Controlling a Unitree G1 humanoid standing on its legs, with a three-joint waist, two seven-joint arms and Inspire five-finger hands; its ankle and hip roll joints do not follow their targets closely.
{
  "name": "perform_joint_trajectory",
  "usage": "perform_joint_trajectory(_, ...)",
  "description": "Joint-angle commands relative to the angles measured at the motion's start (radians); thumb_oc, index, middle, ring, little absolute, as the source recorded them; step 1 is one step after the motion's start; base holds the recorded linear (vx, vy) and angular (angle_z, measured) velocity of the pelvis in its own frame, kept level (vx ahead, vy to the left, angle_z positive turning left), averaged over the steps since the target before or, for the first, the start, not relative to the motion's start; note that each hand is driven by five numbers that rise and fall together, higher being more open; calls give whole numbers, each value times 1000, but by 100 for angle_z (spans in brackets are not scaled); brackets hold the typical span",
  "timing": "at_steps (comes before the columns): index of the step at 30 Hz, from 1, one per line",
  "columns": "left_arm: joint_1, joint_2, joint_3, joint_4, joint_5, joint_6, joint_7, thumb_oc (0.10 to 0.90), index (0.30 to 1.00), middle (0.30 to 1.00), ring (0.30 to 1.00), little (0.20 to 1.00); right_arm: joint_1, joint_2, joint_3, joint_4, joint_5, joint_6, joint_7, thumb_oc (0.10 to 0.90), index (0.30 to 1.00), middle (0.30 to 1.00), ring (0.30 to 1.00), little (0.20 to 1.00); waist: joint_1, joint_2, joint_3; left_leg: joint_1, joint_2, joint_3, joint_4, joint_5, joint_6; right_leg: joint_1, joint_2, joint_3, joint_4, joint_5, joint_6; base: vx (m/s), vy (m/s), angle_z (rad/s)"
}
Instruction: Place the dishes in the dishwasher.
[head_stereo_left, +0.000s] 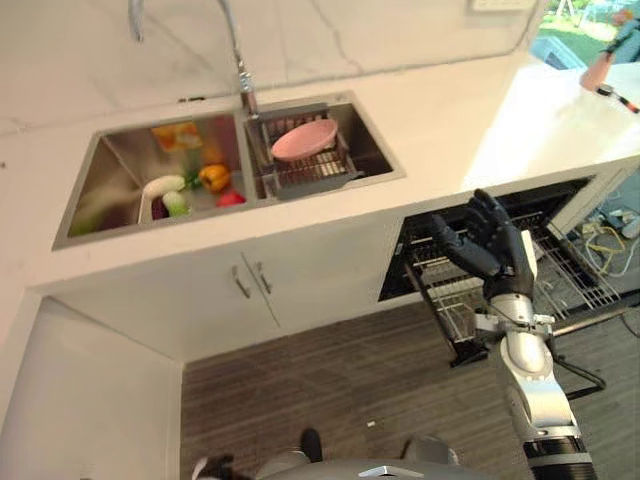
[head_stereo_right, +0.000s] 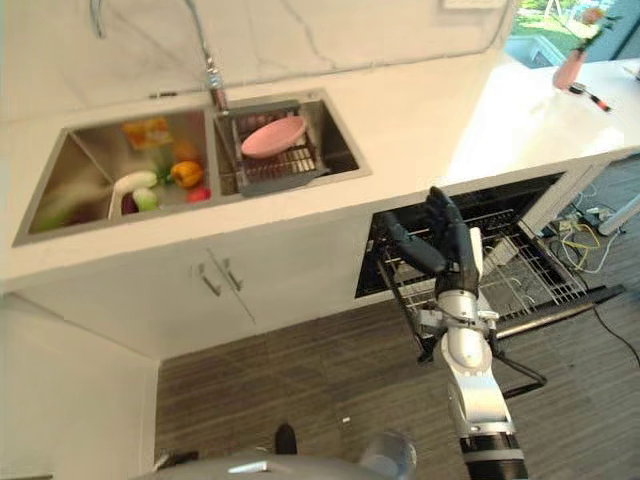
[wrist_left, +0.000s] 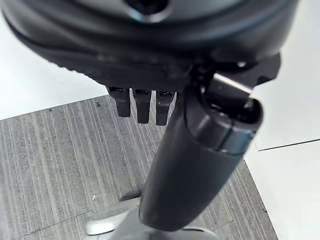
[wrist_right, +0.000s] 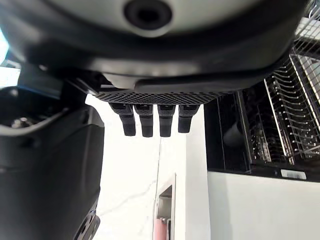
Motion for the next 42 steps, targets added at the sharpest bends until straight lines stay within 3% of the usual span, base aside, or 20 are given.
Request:
perform_joint_trajectory(1, -3, 31, -7, 35, -14, -3, -3, 800, 900, 900, 900, 900, -105, -49, -131, -88, -37, -102, -45, 800, 900, 900, 900, 900, -15, -31, 22, 19, 32, -55, 2, -62, -94, 88, -26, 16, -149, 110, 46, 71, 2, 13)
perform_joint_trajectory(4, 6, 21, 7, 53, -5, -2, -9, 800, 900, 900, 900, 900, -88, -44, -137, -81, -49, -101, -43, 800, 900, 900, 900, 900, -8, -53, 4, 33, 23, -60, 2, -77, -91, 137, -26, 17, -194, 133, 54, 98, -59, 65)
perform_joint_trajectory(15, 37, 5, 9, 59, 0, 7, -31, 800, 900, 900, 900, 900, -87, -87, -90, -36, -20, -78, 16, 800, 900, 900, 900, 900, 19, -72, -63, 83, 78, -55, 2, -97, -130, 250, 10, -21, -311, 124, 41, 100, -85, 0)
perform_joint_trajectory(22, 23, -4, -26, 39, -3, 8, -38, 800, 900, 900, 900, 900, -105, -90, -51, -37, 29, -89, 55, 800, 900, 900, 900, 900, 18, -71, -66, 84, 105, -69, 2, -91, -149, 263, 40, -12, -305, 90, 23, 56, -99, -1)
perform_joint_trajectory(25, 14, 1, -25, 33, -22, 7, -38, 800, 900, 900, 900, 900, -115, -92, -36, -56, 39, -86, 72, 800, 900, 900, 900, 900, 14, -65, -55, 90, 123, -73, 3, -85, -159, 240, 52, 8, -230, 51, 2, 76, -151, 7)
perform_joint_trajectory(27, 9, 6, -25, 14, -61, -1, -27, 800, 900, 900, 900, 900, -128, -100, -17, -58, 58, -92, 82, 800, 900, 900, 900, 900, 10, -71, -26, 25, 133, -82, 219, -131, -179, 256, 67, 18, -209, 10, -30, 77, -221, 22)
perform_joint_trajectory(29, -3, 7, -17, 1, -91, -8, -10, 800, 900, 900, 900, 900, -129, -113, -18, -78, 58, -93, 81, 800, 900, 900, 900, 900, 11, -82, 14, -112, 116, -109, 460, -97, -183, 274, 58, 6, -197, -15, -51, -7, -116, 54)
perform_joint_trajectory(31, -6, 6, -13, 3, -98, -7, -1, 800, 900, 900, 900, 900, -126, -118, -28, -81, 52, -91, 75, 800, 900, 900, 900, 900, 15, -87, 25, -173, 113, -99, 491, -70, -184, 287, 53, -4, -196, -28, -55, 84, -15, 41)
perform_joint_trajectory(33, -1, -1, -3, 15, -97, -3, -4, 800, 900, 900, 900, 900, -110, -126, -55, -82, 55, -89, 70, 800, 900, 900, 900, 900, 30, -88, 16, -234, 133, -42, 365, -52, -171, 324, 48, -16, -216, -40, -40, 256, 104, 47)
perform_joint_trajectory(35, 2, 1, -8, 18, -98, -3, -4, 800, 900, 900, 900, 900, -110, -123, -66, -68, 47, -87, 47, 800, 900, 900, 900, 900, 42, -84, 15, -290, 148, -51, 293, 9, -182, 339, 40, -17, -232, -40, -27, 261, 212, 36)
perform_joint_trajectory(36, 11, 1, 3, 28, -100, -4, -13, 800, 900, 900, 900, 900, -110, -112, -74, -65, 35, -83, 41, 800, 900, 900, 900, 900, 48, -74, 8, -269, 145, -62, 239, 11, -183, 346, 34, -7, -235, -42, -10, 301, 314, 11)
perform_joint_trajectory(40, 23, 0, 19, 57, -75, 7, -20, 800, 900, 900, 900, 900, -78, -90, -102, -50, 12, -79, 40, 800, 900, 900, 900, 900, 37, -78, -19, -229, 105, -61, 199, -11, -150, 330, -5, 6, -201, -29, 13, 188, 254, -37)
perform_joint_trajectory(42, 26, 14, 30, 63, -53, 16, -39, 800, 900, 900, 900, 900, -68, -65, -110, -39, 2, -69, 52, 800, 900, 900, 900, 900, 32, -84, -9, -191, 80, -37, 203, -58, -106, 276, -46, 28, -69, -9, 21, 194, 352, -35)
